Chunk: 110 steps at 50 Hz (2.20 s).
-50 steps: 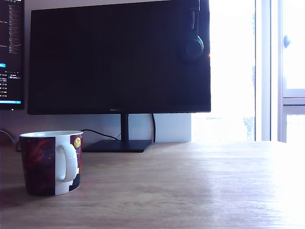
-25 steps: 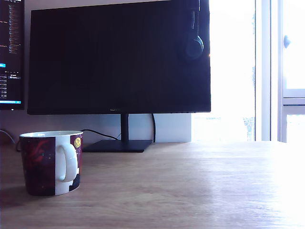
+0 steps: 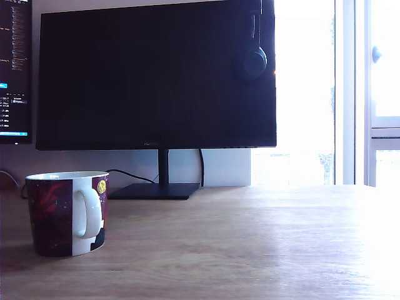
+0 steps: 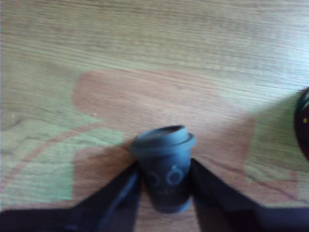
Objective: Pick up the coffee capsules from the table one by one and drop them inside the nearest coffee cup
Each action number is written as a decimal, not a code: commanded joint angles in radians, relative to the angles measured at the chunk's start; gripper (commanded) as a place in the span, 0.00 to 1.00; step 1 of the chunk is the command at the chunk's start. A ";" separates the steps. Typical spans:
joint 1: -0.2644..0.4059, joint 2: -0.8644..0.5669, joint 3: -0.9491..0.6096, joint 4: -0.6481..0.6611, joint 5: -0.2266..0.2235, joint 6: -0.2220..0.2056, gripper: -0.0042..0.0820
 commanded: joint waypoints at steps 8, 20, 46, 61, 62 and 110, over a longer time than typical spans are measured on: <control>0.001 0.014 -0.016 -0.005 0.013 0.032 0.11; 0.000 -0.045 0.026 -0.016 0.064 0.080 0.11; -0.008 -0.245 0.032 0.038 0.202 0.192 0.11; -0.098 -0.299 0.032 0.128 0.270 0.246 0.11; -0.106 -0.299 0.032 0.137 0.270 0.246 0.11; -0.249 0.038 0.295 -0.026 0.224 0.301 0.11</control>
